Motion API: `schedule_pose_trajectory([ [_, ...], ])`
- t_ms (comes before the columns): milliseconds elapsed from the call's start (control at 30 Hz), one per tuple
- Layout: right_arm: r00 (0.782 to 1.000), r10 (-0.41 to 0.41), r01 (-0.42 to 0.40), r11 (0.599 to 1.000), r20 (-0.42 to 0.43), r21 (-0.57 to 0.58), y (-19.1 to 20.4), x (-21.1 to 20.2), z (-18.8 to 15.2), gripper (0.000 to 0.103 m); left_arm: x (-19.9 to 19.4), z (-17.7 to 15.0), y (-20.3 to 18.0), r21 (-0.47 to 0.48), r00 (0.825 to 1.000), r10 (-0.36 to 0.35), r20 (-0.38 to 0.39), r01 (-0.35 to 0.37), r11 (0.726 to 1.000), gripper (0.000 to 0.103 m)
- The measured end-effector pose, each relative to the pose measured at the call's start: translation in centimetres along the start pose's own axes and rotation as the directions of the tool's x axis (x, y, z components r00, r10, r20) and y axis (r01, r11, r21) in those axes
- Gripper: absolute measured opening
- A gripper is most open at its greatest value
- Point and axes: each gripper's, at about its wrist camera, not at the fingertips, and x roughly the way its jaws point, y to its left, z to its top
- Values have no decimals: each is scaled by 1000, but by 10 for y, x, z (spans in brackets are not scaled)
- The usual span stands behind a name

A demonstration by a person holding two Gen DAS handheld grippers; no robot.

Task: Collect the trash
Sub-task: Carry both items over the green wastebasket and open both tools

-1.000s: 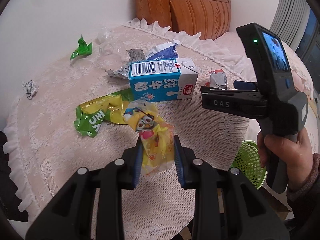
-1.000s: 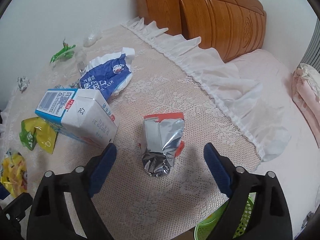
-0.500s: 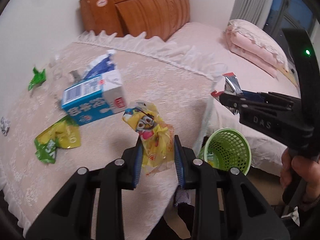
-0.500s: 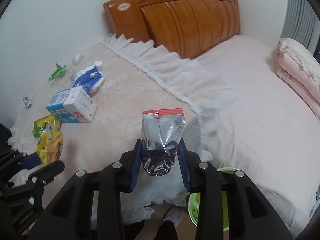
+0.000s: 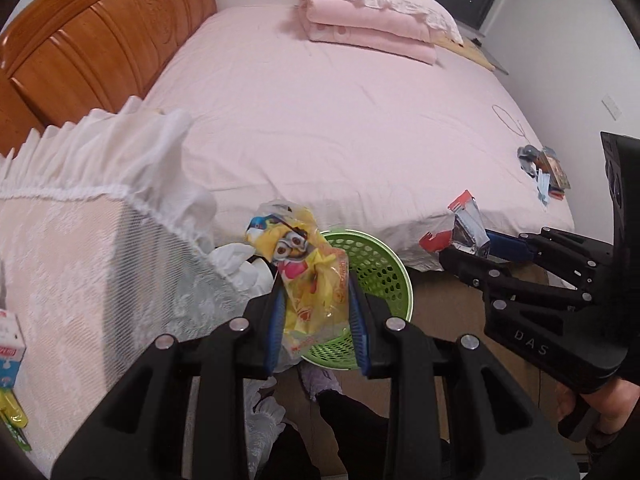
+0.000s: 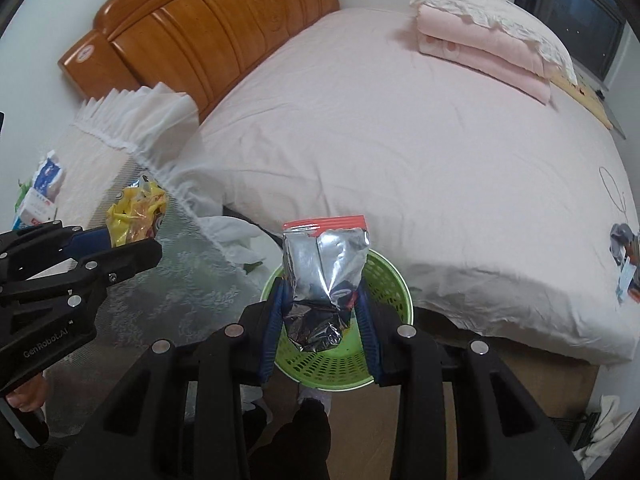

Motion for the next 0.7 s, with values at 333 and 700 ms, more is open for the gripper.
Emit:
schedule_pose_trajectory([
  [333,1000,-12,13,998,-24,54,-41,27,-1,35,41,15,-37,65,997,7,-75,-2,998,28],
  [700,998,-12,17,997,-57,79,-53,45,3,36,25,12,-39,117,998,58,-39,-53,992,91],
])
